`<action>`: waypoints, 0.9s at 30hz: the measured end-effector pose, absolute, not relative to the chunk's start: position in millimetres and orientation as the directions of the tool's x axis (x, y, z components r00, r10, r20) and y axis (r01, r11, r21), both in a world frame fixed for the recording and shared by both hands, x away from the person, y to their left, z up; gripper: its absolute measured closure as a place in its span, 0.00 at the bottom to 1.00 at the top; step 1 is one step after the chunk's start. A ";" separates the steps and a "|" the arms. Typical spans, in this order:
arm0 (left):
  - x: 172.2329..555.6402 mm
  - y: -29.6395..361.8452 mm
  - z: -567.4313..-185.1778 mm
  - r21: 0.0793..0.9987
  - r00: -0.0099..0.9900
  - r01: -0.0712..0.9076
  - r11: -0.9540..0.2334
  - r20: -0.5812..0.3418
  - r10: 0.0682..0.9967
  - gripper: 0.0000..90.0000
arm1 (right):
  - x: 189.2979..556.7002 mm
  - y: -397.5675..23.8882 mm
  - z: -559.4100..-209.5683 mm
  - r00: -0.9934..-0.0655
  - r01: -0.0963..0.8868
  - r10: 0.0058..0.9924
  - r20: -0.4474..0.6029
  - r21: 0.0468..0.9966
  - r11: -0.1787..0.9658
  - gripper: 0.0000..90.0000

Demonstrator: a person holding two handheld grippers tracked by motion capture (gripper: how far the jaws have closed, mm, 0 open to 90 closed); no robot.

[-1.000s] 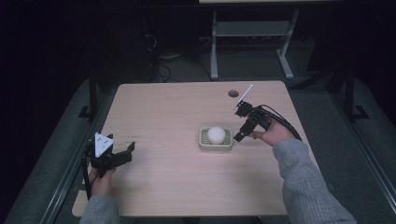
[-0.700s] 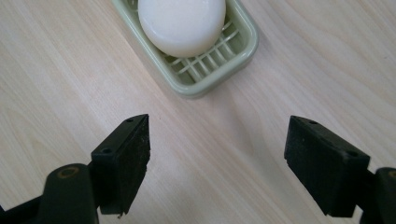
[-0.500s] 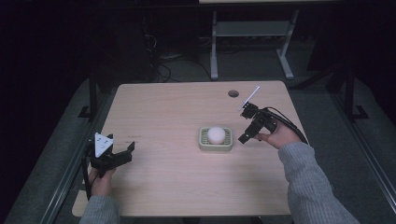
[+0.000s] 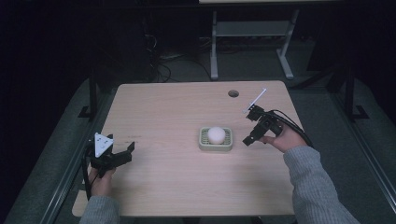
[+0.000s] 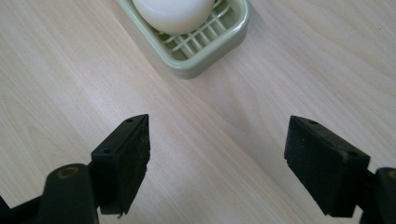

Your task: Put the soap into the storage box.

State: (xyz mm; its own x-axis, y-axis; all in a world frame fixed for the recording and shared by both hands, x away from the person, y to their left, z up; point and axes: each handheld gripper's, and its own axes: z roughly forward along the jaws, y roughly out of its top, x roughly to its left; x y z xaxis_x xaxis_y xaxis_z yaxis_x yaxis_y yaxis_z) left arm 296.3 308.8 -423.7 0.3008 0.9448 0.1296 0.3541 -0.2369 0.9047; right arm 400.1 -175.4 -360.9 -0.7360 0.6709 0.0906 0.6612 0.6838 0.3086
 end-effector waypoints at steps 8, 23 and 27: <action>296.3 308.7 -423.7 0.904 0.300 0.356 -0.235 0.128 0.945 0.16 | 394.3 -184.4 -364.4 -0.732 0.665 0.675 0.092 0.313 0.678 0.25; 296.1 308.2 -423.7 0.899 0.307 0.361 -0.249 0.138 0.942 0.16 | 381.3 -203.7 -373.3 -0.714 0.682 0.693 0.099 0.324 0.656 0.25; 296.3 307.4 -424.4 0.902 0.305 0.357 -0.244 0.134 0.943 0.16 | 376.6 -209.3 -376.9 -0.707 0.689 0.700 0.102 0.323 0.648 0.25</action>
